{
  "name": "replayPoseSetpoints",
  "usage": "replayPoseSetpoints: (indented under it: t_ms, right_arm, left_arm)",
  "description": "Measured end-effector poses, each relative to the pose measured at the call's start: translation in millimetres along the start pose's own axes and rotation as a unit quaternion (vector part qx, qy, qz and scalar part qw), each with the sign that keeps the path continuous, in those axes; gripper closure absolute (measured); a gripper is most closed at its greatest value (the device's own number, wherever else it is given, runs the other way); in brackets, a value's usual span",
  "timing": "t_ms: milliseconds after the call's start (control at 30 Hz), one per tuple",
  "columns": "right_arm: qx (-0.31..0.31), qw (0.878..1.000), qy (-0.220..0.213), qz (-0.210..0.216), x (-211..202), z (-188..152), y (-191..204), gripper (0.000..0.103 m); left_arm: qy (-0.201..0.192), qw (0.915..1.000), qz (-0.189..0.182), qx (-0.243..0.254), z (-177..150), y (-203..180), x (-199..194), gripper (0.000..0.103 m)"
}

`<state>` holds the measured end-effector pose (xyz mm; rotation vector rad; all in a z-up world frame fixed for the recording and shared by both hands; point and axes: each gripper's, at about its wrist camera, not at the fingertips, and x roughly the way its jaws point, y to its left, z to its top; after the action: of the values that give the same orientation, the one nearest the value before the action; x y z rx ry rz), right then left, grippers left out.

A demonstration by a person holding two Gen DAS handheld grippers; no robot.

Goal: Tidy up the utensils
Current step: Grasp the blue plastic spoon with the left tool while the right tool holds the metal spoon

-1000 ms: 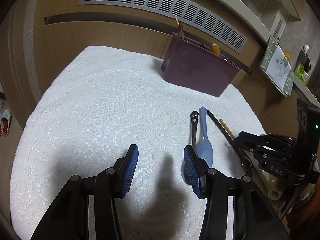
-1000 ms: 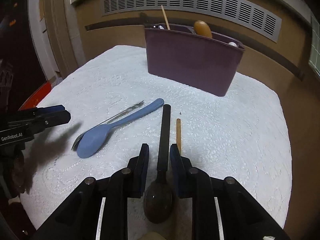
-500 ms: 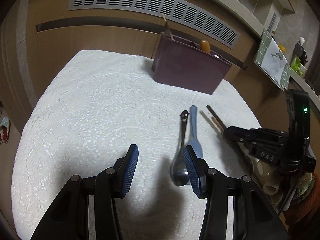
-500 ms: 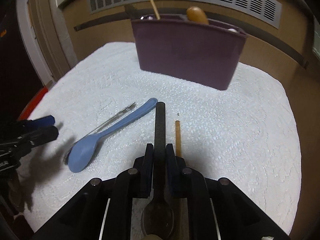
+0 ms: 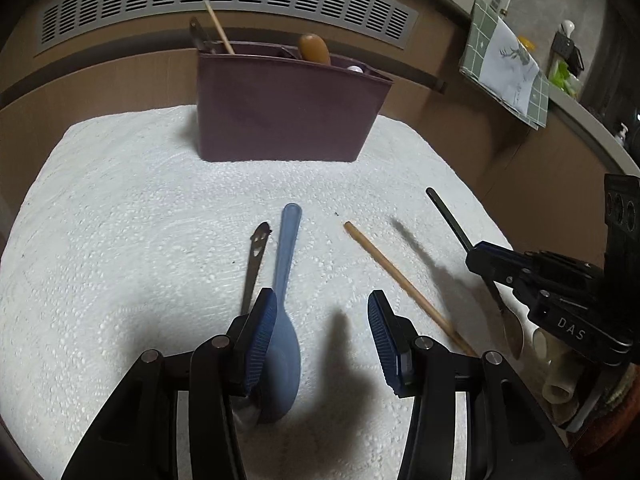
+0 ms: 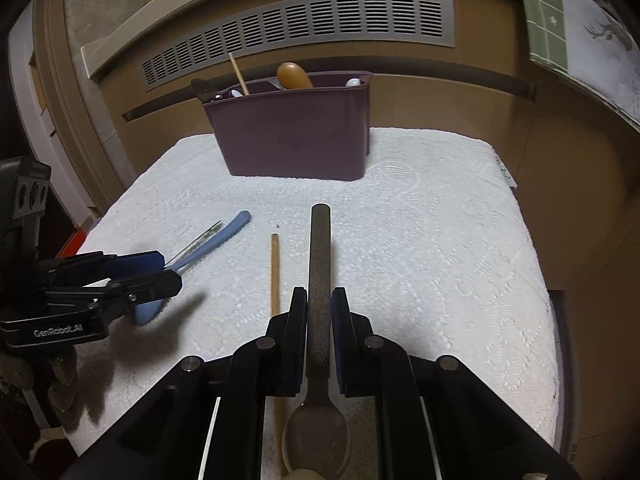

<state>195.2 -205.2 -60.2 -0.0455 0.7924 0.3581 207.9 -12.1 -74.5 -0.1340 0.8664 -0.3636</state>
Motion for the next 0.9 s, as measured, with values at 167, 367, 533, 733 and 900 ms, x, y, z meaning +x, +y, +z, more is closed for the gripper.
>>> replayPoseSetpoints:
  t_ms: [167, 367, 533, 733, 900]
  right_arm:
    - [0.019, 1.000, -0.003, -0.003, -2.8, -5.6, -16.1, 0.092]
    - [0.028, 1.000, -0.002, 0.000, -0.6, -12.5, -20.9, 0.092]
    - [0.035, 0.999, 0.008, 0.005, 5.2, -18.1, -22.5, 0.092]
    - [0.031, 0.999, 0.005, 0.007, 3.0, -18.7, -20.5, 0.092]
    - [0.024, 1.000, 0.016, 0.003, 7.6, -17.7, -17.8, 0.092]
  left_arm:
    - [0.018, 0.9996, -0.023, 0.002, 2.7, -8.4, 2.4, 0.054]
    - [0.024, 0.9993, 0.026, 0.014, 13.3, -1.0, 10.6, 0.055]
    - [0.055, 0.9981, 0.027, 0.004, 18.3, 8.9, 25.9, 0.055]
    - [0.080, 0.9968, -0.006, -0.002, 15.2, 0.1, 26.6, 0.055]
    - [0.083, 0.9960, 0.028, 0.017, 16.7, -7.5, 33.2, 0.055]
